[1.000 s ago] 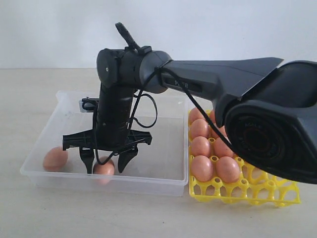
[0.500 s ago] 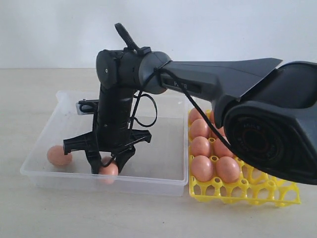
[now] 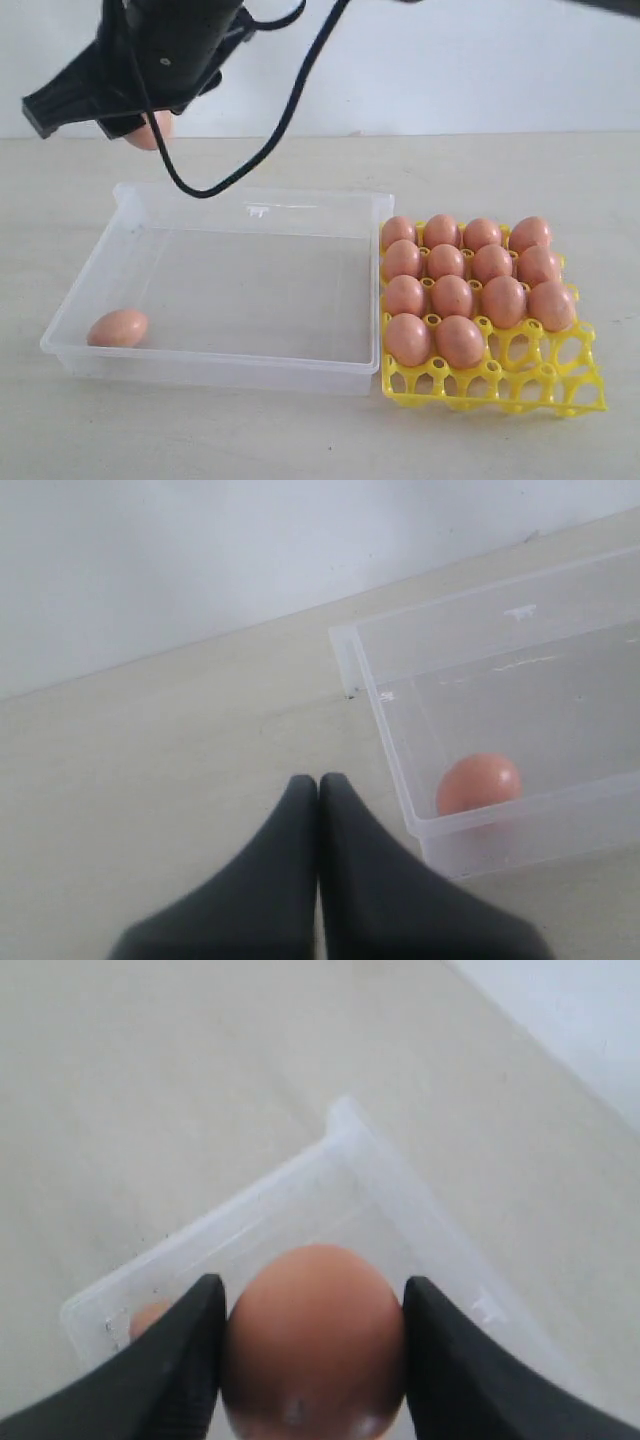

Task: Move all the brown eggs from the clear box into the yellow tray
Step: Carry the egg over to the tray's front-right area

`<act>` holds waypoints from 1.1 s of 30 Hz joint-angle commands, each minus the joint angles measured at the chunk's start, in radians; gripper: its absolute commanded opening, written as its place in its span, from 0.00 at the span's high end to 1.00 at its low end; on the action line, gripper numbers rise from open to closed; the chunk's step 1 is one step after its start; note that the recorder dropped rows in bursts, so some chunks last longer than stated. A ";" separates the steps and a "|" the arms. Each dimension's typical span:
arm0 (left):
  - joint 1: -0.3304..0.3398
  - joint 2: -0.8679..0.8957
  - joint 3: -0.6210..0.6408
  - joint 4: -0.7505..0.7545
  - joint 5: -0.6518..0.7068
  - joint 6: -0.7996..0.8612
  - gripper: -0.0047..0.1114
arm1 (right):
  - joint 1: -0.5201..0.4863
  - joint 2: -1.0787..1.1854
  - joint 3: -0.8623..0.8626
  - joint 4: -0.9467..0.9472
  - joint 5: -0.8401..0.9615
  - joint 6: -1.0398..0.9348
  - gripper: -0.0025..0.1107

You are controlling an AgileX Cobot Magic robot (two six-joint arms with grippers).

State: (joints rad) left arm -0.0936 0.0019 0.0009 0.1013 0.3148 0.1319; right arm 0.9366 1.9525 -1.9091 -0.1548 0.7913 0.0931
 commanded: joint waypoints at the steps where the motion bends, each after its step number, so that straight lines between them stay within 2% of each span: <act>1: 0.001 -0.002 -0.001 -0.008 -0.008 0.000 1.00 | 0.062 -0.188 0.368 -0.285 -0.271 0.275 0.97; 4: 0.001 -0.002 -0.001 -0.008 -0.008 0.000 1.00 | 0.080 -0.334 0.688 -0.546 -0.478 0.574 0.97; 6: 0.001 -0.002 -0.001 -0.008 -0.008 0.000 1.00 | 0.080 -0.433 0.895 -0.728 -0.534 0.833 0.98; 9: 0.001 -0.002 -0.001 -0.008 -0.008 0.000 1.00 | 0.080 -0.603 1.118 -1.066 -0.444 1.208 0.98; 12: 0.001 -0.002 -0.001 -0.008 -0.008 0.000 1.00 | 0.076 -0.744 1.261 -1.375 -0.194 1.501 0.98; 14: 0.001 -0.002 -0.001 -0.008 -0.008 0.000 1.00 | 0.051 -0.822 1.308 -1.489 -0.131 1.600 0.98; 17: 0.001 -0.002 -0.001 -0.008 -0.008 0.000 1.00 | -0.045 -0.895 1.315 -1.590 -0.110 1.692 0.98; 19: 0.001 -0.002 -0.001 -0.008 -0.008 0.000 1.00 | -0.133 -0.891 1.302 -1.590 0.023 1.738 0.98; 22: 0.001 -0.002 -0.001 -0.008 -0.008 0.000 1.00 | -0.296 -0.856 1.281 -1.590 0.267 2.002 0.98; 23: 0.001 -0.002 -0.001 -0.008 -0.008 0.000 1.00 | -0.363 -0.847 1.265 -1.590 0.244 2.002 0.98; 24: 0.001 -0.002 -0.001 -0.008 -0.008 0.000 1.00 | -0.415 -0.844 1.246 -1.590 0.184 2.002 0.98; 25: 0.001 -0.002 -0.001 -0.008 -0.008 0.000 1.00 | -0.478 -0.842 1.225 -1.590 0.049 2.002 0.98; 29: 0.001 -0.002 -0.001 -0.008 -0.008 0.000 1.00 | -0.725 -0.794 1.121 -1.590 -0.668 1.970 0.98; 33: 0.001 -0.002 -0.001 -0.008 -0.008 0.000 1.00 | -0.881 -0.679 0.997 -1.590 -1.388 1.662 0.98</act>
State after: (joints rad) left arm -0.0936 0.0019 0.0009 0.1013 0.3148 0.1319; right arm 0.1411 1.2130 -0.8443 -1.7179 -0.1001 1.9332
